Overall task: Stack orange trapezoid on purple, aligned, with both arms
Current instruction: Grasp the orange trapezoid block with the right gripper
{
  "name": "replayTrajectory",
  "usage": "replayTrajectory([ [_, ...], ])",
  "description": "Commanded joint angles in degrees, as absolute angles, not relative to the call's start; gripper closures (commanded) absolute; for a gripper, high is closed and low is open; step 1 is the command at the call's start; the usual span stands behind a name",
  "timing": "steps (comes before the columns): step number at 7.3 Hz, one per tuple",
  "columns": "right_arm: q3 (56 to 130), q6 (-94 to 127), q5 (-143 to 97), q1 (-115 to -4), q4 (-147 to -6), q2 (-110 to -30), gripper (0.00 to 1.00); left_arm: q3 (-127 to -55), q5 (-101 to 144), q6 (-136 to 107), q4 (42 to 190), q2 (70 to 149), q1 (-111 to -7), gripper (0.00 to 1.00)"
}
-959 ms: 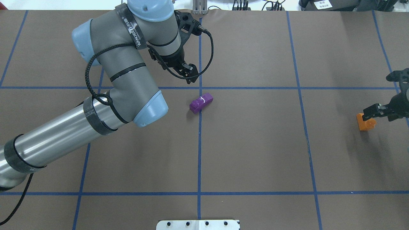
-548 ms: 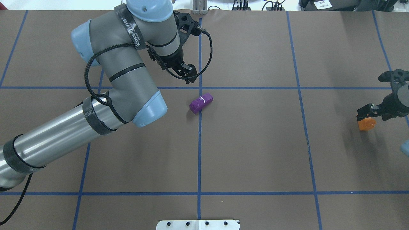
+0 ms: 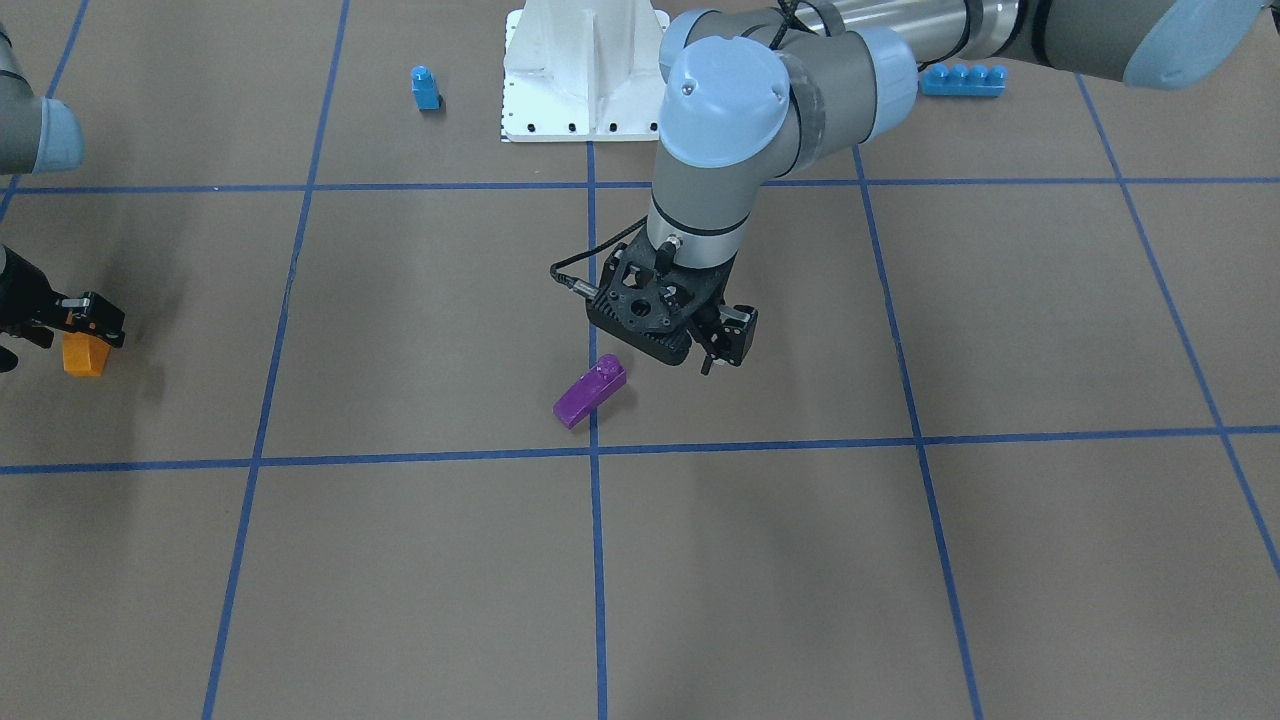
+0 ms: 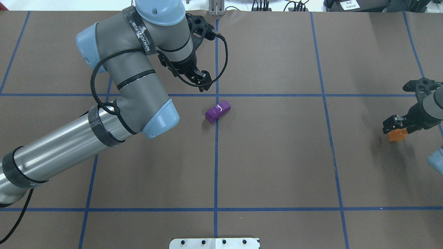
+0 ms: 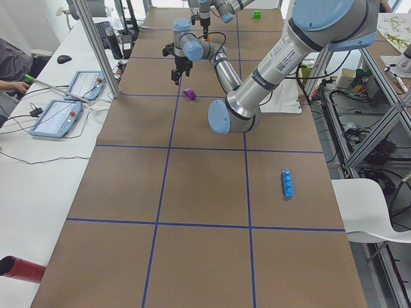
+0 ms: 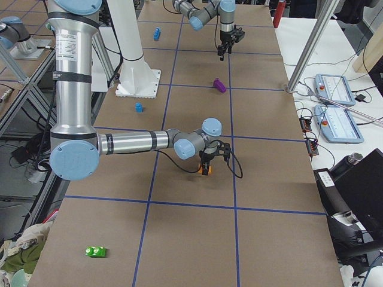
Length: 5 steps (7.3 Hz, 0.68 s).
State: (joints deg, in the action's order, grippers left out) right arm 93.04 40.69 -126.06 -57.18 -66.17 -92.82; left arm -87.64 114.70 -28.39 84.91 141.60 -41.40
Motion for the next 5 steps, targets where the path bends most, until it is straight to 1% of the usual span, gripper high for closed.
replayTrajectory([
  [1, 93.08, 40.69, -126.56, -57.13, -66.53, -93.16, 0.46, -87.71, 114.7, -28.39, 84.9, 141.59, -41.4, 0.0],
  [2, 93.08, 40.69, -126.91, -57.13, -66.62, -93.25, 0.7, -87.71, 114.78, -28.39, 84.9, 141.59, -41.4, 0.0],
  [3, 93.16, 40.61, -126.65, -57.13, -66.53, -93.34, 1.0, -88.24, 114.79, -28.48, 84.73, 141.59, -41.4, 0.0],
  [4, 93.77, 40.61, -126.65, -57.22, -66.53, -93.34, 1.0, -89.11, 114.87, -28.39, 84.12, 141.42, -41.92, 0.0],
  [5, 94.39, 40.69, -126.82, -57.91, -66.97, -92.73, 1.0, -91.99, 114.96, -28.3, 83.5, 138.98, -42.36, 0.0],
])
